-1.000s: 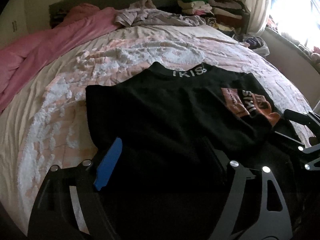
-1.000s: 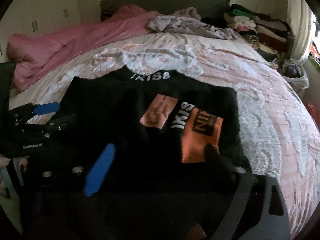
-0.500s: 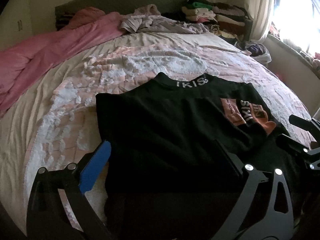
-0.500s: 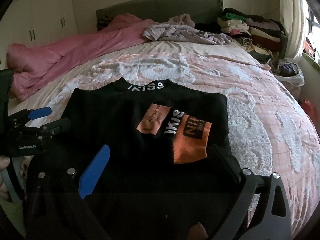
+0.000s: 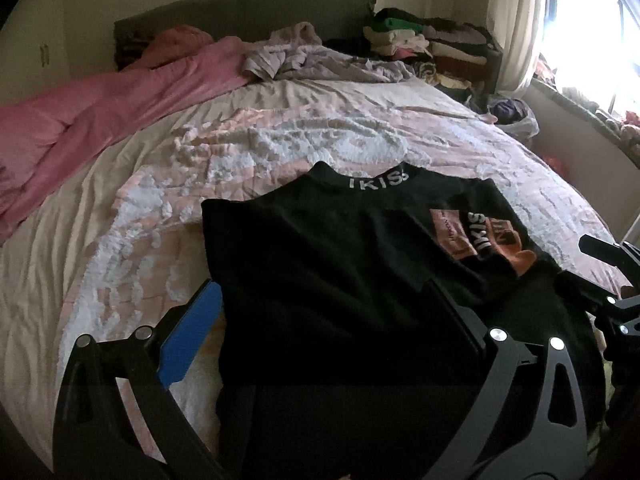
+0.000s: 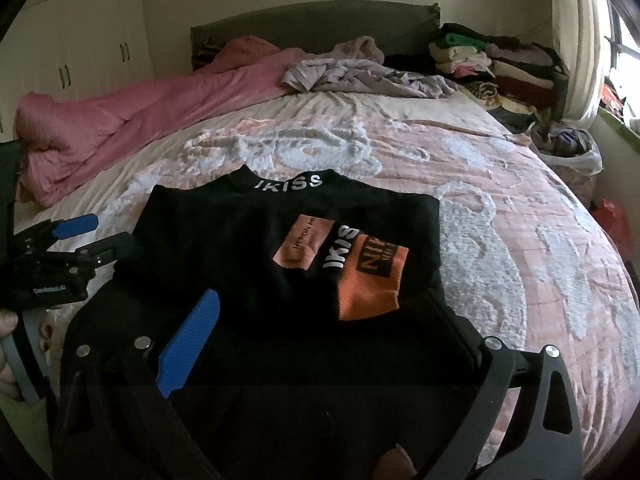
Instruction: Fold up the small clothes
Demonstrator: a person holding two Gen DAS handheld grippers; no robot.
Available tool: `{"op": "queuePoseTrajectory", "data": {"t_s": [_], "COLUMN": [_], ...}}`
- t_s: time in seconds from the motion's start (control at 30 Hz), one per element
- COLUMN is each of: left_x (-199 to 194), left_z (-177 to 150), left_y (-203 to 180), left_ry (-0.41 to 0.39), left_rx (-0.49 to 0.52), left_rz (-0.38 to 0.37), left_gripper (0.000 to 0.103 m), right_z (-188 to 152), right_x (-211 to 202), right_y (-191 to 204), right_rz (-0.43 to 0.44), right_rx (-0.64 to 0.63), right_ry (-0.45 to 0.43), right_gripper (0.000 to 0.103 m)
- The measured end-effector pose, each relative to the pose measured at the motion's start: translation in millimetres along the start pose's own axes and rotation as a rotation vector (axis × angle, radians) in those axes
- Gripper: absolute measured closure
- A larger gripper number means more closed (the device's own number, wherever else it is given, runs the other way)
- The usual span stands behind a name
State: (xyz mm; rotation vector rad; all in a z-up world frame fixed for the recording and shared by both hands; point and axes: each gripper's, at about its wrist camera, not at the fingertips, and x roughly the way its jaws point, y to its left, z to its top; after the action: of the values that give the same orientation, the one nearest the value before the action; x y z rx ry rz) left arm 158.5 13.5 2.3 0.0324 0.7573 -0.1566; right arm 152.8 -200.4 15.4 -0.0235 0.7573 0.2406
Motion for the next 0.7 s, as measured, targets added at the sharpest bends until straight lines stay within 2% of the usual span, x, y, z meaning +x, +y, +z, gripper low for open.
{"op": "queuePoseTrajectory", "data": {"t_s": [0.37,0.7], "left_x": [-29,-40], "left_z": [-7,-18], "left_y": [-8,-14], "left_ry": [-0.045,-0.040], "left_rx": [-0.012,-0.019], "left_rz": [-0.014,-0.009], "left_gripper": [0.010,0.010], "right_z": [-5,-12], "right_x": [-30,-56], "right_y": [-10,-15], "right_rz": [-0.004,0.000], "right_rx": [0.014,0.013], "right_ry": [-0.029,-0.051], "right_gripper": [0.005,0.005]}}
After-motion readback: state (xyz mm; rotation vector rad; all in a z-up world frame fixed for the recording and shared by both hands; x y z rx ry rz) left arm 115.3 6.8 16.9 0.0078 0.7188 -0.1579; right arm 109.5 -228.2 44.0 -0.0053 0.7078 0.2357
